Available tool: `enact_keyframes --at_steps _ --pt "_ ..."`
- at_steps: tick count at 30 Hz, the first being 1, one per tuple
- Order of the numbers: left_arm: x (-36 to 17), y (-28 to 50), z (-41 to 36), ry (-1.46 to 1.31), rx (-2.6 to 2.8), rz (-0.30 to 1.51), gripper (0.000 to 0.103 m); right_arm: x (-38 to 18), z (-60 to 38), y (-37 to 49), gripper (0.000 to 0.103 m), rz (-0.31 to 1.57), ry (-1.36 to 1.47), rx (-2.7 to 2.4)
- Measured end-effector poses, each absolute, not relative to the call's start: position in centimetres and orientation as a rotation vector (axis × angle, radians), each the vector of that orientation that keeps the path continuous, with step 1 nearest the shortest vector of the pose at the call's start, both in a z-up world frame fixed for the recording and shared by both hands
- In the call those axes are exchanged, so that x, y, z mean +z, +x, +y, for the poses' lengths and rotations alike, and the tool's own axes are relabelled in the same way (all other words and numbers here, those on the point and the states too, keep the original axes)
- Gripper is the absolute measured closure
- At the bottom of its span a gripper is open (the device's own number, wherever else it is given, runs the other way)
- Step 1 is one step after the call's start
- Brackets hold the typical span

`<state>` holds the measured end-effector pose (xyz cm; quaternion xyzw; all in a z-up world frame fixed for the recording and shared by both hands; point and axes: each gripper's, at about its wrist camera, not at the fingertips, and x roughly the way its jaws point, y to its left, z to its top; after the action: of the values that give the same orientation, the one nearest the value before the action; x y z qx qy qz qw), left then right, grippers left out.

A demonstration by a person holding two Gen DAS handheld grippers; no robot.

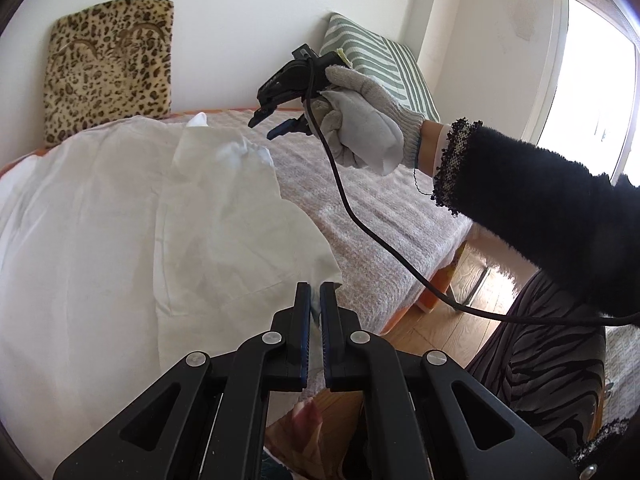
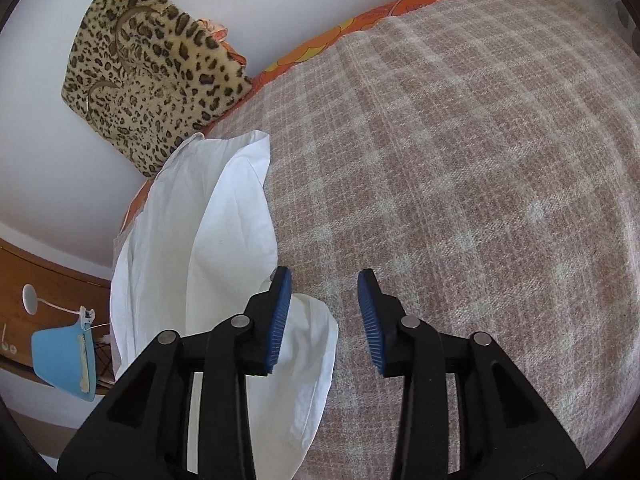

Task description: Fold small clothes

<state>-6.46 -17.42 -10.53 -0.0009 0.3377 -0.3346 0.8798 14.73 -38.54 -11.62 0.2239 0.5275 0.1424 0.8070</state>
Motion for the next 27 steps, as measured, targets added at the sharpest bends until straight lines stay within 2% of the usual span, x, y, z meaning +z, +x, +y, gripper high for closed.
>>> enact_keyframes --at_steps 1,7,9,10,15,27 --pt "-10.5 -6.4 -17.4 -0.004 -0.699 0.699 0.1 -11.7 -38.7 14.4 0.039 1.118 0.478 0.306" --pt "-10.2 -6.4 -17.2 -0.018 -0.702 0.683 0.1 -13.5 -36.4 13.2 0.039 1.145 0.44 0.362" --pt "-10.2 -6.5 -17.2 -0.02 -0.703 0.685 0.1 -13.5 -35.4 13.3 0.066 1.149 0.434 0.392" --pt "-10.2 -6.5 -17.1 -0.023 -0.703 0.687 0.1 -13.5 -34.8 13.3 0.093 1.163 0.43 0.396" --pt "-10.4 -6.8 -16.4 -0.068 -0.691 0.703 0.1 -10.7 -31.7 13.1 0.096 1.111 0.277 0.326" --pt "-10.6 -7.7 -12.6 -0.266 -0.617 0.691 0.1 -3.8 -21.2 13.2 0.097 1.062 -0.044 0.313"
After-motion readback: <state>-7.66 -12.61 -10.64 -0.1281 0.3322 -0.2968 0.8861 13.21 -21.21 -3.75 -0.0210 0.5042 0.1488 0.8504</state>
